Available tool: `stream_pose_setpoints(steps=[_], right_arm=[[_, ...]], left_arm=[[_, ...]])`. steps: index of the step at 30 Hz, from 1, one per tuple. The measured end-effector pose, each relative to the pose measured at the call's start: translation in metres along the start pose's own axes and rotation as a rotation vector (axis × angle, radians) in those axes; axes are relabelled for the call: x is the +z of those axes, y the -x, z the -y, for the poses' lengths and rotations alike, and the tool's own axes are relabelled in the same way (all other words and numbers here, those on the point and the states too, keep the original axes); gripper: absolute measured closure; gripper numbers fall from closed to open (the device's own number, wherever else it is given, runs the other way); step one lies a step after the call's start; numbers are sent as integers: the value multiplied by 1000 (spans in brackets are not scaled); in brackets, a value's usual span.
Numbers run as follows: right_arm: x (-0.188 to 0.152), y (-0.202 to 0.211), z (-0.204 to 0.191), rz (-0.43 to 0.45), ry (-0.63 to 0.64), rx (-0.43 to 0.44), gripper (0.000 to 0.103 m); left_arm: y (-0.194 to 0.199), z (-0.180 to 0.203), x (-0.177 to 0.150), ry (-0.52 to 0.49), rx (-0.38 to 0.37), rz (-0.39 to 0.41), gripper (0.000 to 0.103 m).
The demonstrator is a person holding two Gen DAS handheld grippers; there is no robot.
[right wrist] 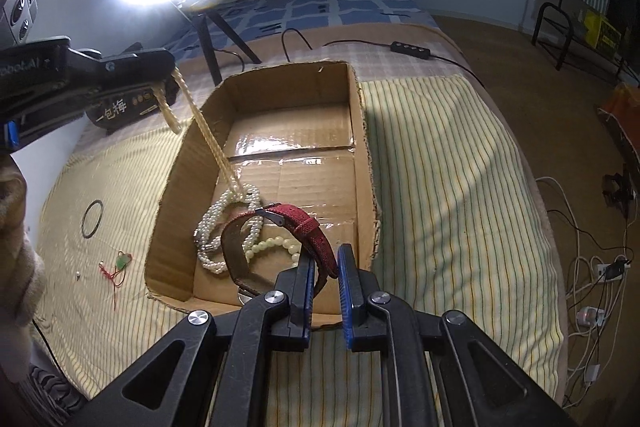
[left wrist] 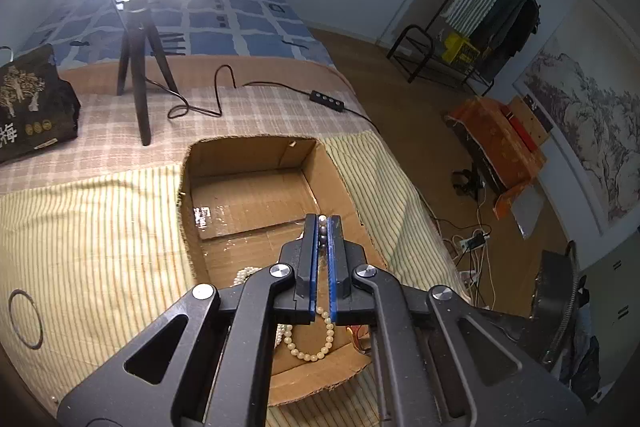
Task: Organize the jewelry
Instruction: 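Lift the pearl necklace with the left tool while the right tool carries the watch into the box, then open the right tool to drop the watch while the left tool lowers the pearls into the box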
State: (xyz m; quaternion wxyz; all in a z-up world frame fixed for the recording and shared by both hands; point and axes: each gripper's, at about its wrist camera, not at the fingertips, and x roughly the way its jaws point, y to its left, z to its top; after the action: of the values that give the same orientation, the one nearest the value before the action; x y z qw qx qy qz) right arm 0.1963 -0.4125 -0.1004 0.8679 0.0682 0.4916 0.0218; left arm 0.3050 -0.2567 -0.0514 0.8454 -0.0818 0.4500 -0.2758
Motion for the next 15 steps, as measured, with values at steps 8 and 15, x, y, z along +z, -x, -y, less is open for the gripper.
stream_pose_setpoints(steps=[8,15], right_arm=[[2,-6,5,-14,-23,22,84],[3,-2,1,-1,-19,36,78]], left_arm=[[-12,4,-3,-1,9,-29,102],[-6,3,-5,-17,26,-25,102]])
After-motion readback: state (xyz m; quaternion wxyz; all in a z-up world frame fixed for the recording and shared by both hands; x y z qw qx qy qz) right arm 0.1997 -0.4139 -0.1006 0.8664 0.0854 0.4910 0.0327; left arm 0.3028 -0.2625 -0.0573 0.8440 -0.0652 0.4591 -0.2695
